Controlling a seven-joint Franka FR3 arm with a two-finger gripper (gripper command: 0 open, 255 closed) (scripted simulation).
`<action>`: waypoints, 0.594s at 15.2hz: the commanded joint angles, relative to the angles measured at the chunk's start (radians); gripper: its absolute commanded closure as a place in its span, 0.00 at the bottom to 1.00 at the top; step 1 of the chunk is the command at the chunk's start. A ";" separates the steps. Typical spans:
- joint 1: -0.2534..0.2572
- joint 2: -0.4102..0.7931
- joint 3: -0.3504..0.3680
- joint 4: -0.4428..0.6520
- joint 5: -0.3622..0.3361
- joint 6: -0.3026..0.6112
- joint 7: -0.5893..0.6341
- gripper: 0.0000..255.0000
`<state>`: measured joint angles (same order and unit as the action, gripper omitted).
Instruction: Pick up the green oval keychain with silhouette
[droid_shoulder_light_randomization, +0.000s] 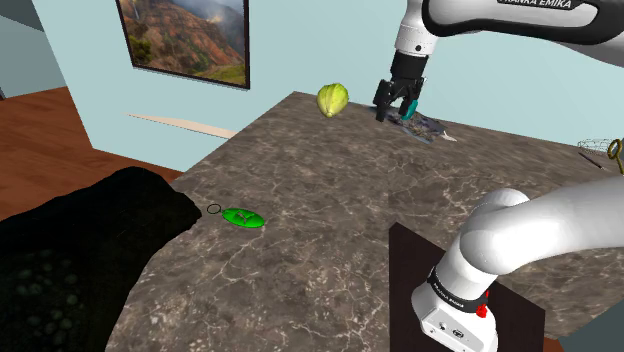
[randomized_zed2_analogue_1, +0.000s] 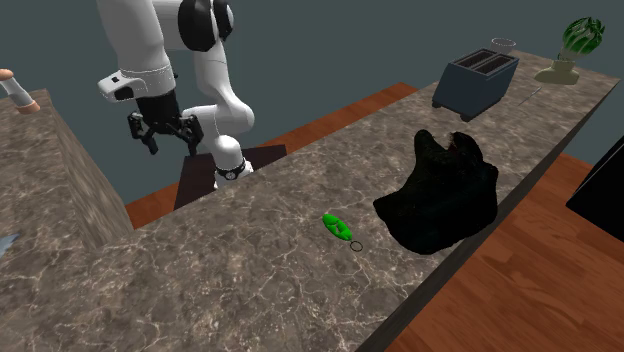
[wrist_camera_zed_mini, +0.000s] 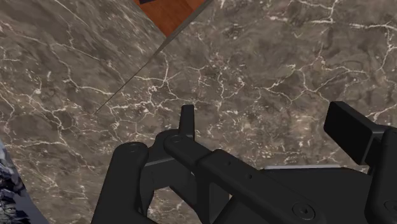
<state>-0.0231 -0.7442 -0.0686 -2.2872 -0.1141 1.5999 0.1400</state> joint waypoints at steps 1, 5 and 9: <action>0.000 0.000 0.000 0.000 0.000 0.000 0.000 0.00; 0.040 0.066 0.054 -0.011 0.036 0.069 0.036 0.00; 0.078 0.144 0.107 -0.007 0.066 0.137 0.071 0.00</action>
<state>0.0432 -0.6245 0.0202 -2.3018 -0.0583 1.7217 0.1969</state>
